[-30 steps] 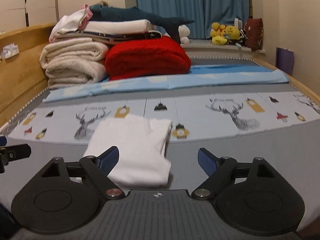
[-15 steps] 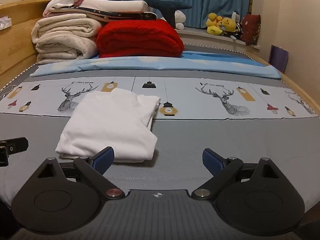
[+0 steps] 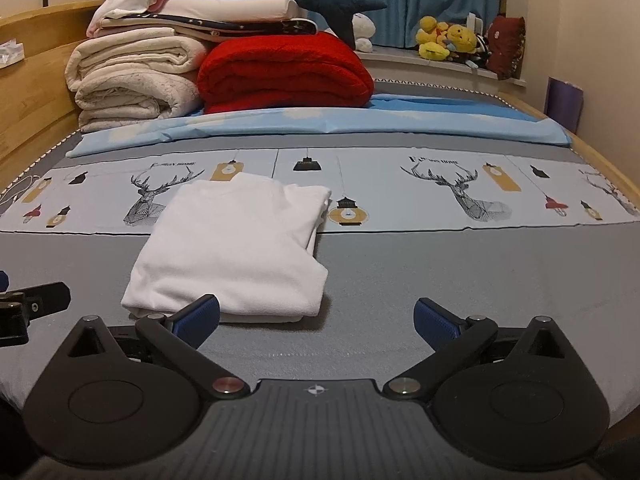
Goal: Fold small clothes
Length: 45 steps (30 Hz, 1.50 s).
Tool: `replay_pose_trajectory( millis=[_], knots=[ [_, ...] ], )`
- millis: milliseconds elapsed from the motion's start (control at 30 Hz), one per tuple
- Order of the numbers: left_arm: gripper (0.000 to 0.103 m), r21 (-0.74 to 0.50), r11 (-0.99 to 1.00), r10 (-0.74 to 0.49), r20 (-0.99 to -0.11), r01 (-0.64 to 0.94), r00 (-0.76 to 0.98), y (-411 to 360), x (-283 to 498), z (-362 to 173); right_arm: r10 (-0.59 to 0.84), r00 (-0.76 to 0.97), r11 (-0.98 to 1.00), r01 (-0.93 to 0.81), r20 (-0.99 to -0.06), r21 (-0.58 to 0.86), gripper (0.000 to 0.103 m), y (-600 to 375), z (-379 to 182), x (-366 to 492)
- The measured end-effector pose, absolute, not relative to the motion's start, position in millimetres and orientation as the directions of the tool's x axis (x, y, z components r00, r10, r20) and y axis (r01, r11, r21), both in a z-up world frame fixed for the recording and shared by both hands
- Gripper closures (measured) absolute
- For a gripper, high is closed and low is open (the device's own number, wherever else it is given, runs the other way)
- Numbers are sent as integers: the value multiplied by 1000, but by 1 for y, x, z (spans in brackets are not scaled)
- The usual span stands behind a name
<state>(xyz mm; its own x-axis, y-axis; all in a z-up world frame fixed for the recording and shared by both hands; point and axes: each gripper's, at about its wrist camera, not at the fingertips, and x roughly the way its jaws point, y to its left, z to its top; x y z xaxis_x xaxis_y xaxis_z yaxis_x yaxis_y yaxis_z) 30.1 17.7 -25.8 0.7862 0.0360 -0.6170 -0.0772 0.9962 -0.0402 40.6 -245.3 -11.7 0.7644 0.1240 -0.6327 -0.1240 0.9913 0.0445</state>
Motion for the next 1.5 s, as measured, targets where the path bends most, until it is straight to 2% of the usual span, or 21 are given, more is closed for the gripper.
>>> replay_pose_trajectory(
  millis=[200, 1500],
  knots=[
    [0, -40, 996, 33, -622, -74, 782, 18, 31, -27, 114, 777, 990, -140, -620, 7, 1, -239, -10, 40],
    [0, -40, 997, 27, -641, -69, 767, 14, 39, -33, 108, 778, 991, -135, -619, 3, 1, -239, -9, 44]
  ],
)
